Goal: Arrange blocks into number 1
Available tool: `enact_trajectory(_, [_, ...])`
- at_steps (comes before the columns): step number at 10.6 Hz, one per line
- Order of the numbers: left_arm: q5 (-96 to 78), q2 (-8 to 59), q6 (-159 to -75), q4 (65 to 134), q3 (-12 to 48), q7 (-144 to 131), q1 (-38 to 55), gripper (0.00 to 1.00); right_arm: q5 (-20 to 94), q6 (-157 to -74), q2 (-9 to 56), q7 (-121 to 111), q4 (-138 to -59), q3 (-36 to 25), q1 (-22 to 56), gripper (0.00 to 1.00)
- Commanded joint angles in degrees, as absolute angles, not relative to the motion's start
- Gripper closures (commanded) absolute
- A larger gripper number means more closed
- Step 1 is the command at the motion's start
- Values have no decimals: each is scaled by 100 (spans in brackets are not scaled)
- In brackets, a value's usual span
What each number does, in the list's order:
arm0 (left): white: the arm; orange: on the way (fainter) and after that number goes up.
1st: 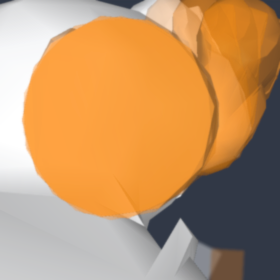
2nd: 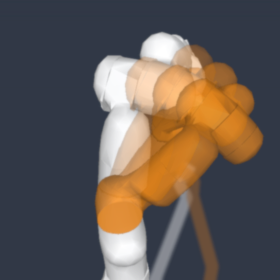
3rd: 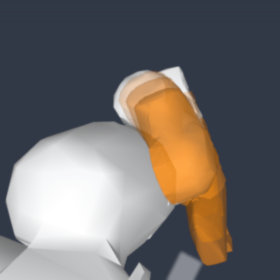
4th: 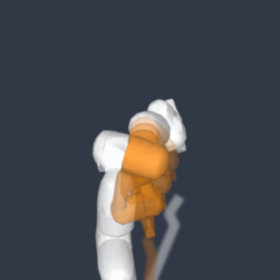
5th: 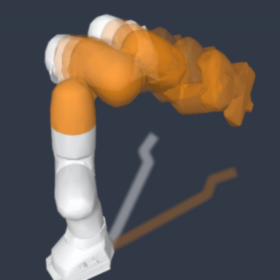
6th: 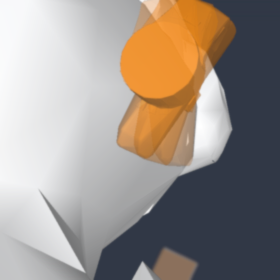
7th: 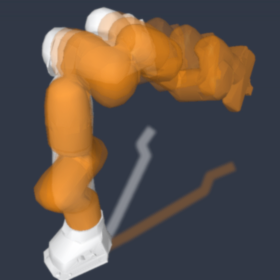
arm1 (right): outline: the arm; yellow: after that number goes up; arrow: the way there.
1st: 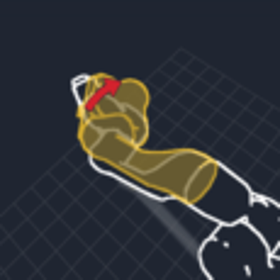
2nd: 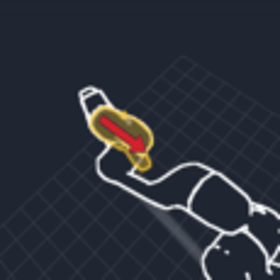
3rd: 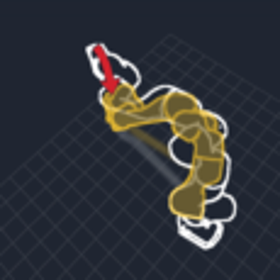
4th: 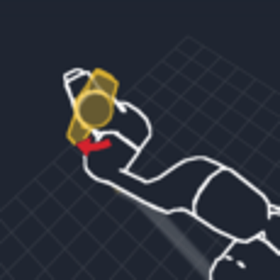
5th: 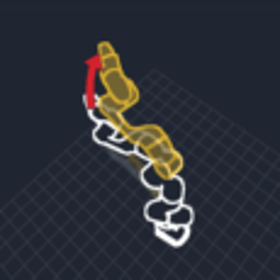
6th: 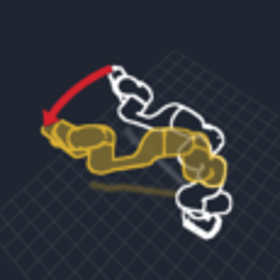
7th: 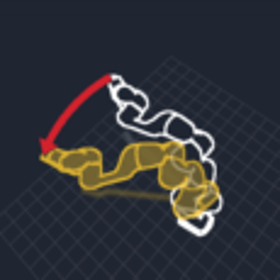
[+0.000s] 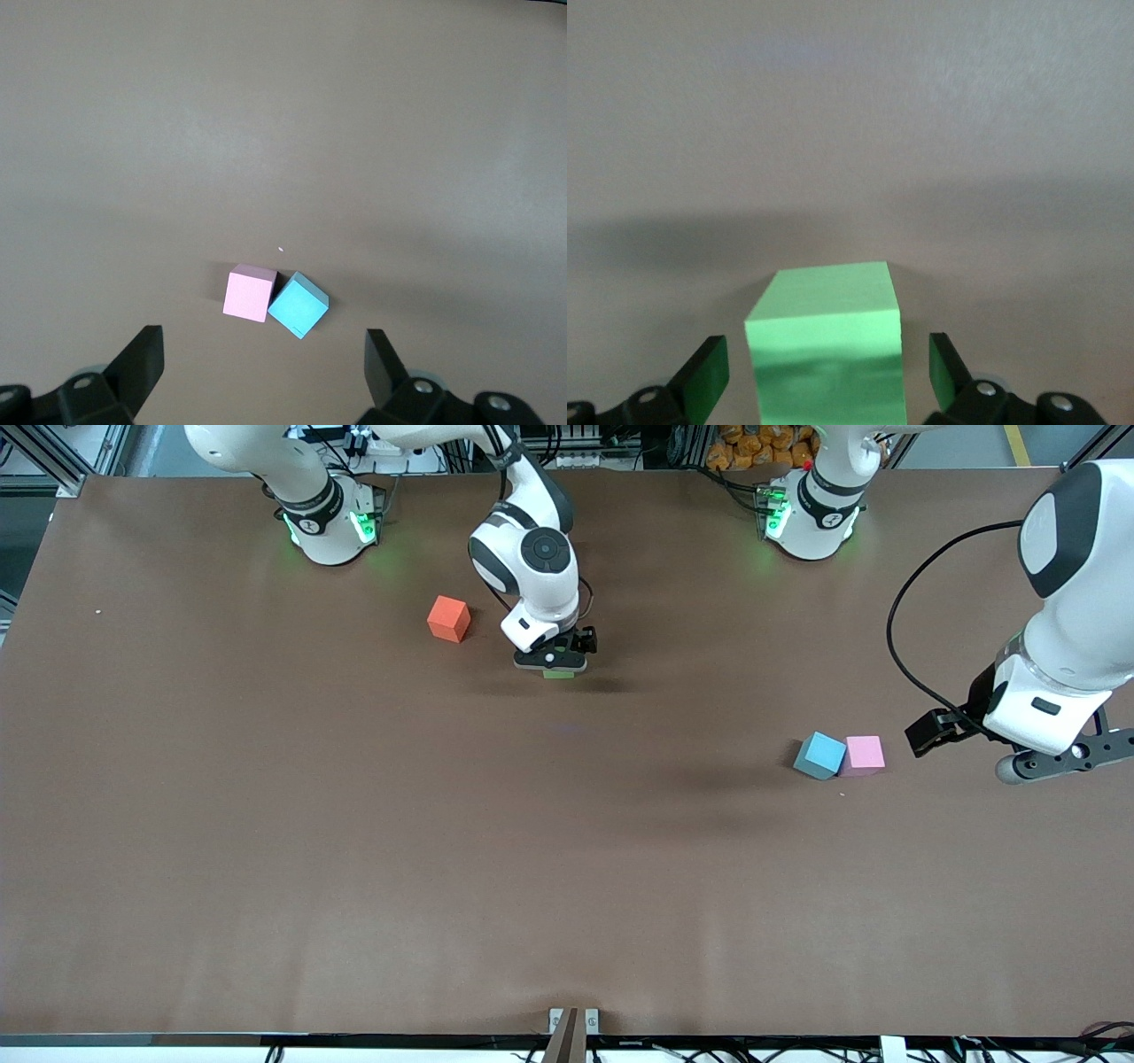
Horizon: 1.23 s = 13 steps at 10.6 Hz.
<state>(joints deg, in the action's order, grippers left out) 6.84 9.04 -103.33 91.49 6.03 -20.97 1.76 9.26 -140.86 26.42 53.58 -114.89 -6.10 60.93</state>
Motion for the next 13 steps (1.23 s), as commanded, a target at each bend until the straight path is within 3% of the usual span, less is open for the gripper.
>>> enact_trajectory(1, [554,730,-10056,9036,571,-1951,220,0,985,-13905,2084,5108,-11637,-606,5496,0])
enact_trajectory(3, [484,598,-9574,8659,571,-1942,202,0,967,-13782,1908,4424,-11602,-615,4829,0])
enact_trajectory(7, [256,194,-8844,8421,449,-1663,176,0,888,-12614,1907,2432,-11058,-826,3221,0])
enact_trajectory(11, [18,97,-8552,8341,70,-1135,255,0,888,-12473,1794,-240,-10986,-835,1200,0])
enact_trajectory(13, [35,9,-8525,8341,-69,-748,474,0,818,-12191,1601,-614,-10960,-844,618,0])
